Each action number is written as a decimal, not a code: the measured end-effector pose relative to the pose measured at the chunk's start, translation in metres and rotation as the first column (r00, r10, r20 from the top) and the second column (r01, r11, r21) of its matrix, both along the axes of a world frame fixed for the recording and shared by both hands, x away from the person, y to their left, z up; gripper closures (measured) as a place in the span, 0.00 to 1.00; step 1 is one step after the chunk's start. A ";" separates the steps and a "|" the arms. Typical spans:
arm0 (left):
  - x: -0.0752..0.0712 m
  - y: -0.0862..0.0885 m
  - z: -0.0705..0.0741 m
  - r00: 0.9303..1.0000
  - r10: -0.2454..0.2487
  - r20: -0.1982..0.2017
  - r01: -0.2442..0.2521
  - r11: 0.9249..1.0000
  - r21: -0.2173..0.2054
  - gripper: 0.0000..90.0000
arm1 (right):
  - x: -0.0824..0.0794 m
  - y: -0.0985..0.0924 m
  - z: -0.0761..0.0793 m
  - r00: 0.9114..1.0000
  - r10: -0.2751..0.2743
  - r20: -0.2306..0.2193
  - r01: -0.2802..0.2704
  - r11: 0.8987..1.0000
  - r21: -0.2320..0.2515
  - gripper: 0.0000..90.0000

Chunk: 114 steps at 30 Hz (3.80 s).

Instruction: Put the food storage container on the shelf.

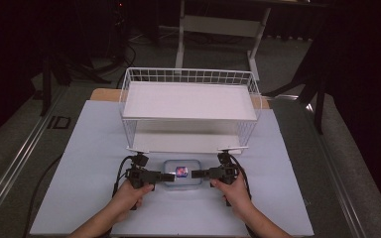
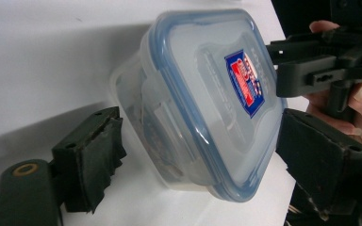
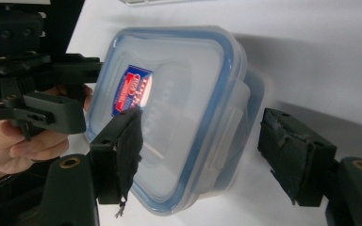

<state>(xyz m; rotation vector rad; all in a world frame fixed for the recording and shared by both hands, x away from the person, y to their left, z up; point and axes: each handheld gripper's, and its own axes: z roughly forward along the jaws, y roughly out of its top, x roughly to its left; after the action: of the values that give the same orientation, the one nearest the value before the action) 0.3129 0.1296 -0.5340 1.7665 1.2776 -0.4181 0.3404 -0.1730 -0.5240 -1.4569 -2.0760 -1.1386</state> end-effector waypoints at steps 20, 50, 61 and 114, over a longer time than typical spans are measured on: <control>-0.016 -0.005 0.008 0.996 0.009 0.086 -0.016 0.997 0.078 0.42 | -0.013 0.009 0.006 0.999 -0.020 0.031 0.021 0.999 -0.038 0.40; -0.041 -0.022 0.022 0.978 0.120 0.169 -0.145 0.979 0.143 0.49 | -0.029 0.007 0.018 0.992 -0.026 0.126 0.036 0.997 -0.074 0.45; -0.022 -0.023 0.041 0.962 0.132 0.238 -0.162 0.981 0.108 0.50 | -0.017 0.004 0.039 0.977 -0.046 0.209 0.059 0.996 -0.059 0.45; 0.078 -0.027 0.021 0.954 0.123 0.274 -0.148 0.987 0.069 0.48 | 0.064 -0.002 0.020 0.946 -0.205 0.250 0.211 0.978 0.003 0.43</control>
<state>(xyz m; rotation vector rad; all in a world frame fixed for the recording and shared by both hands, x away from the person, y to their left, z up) 0.3909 0.1027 -0.5134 1.7279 1.2270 -0.0395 0.4044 -0.1753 -0.5041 -1.6498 -2.1420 -1.4505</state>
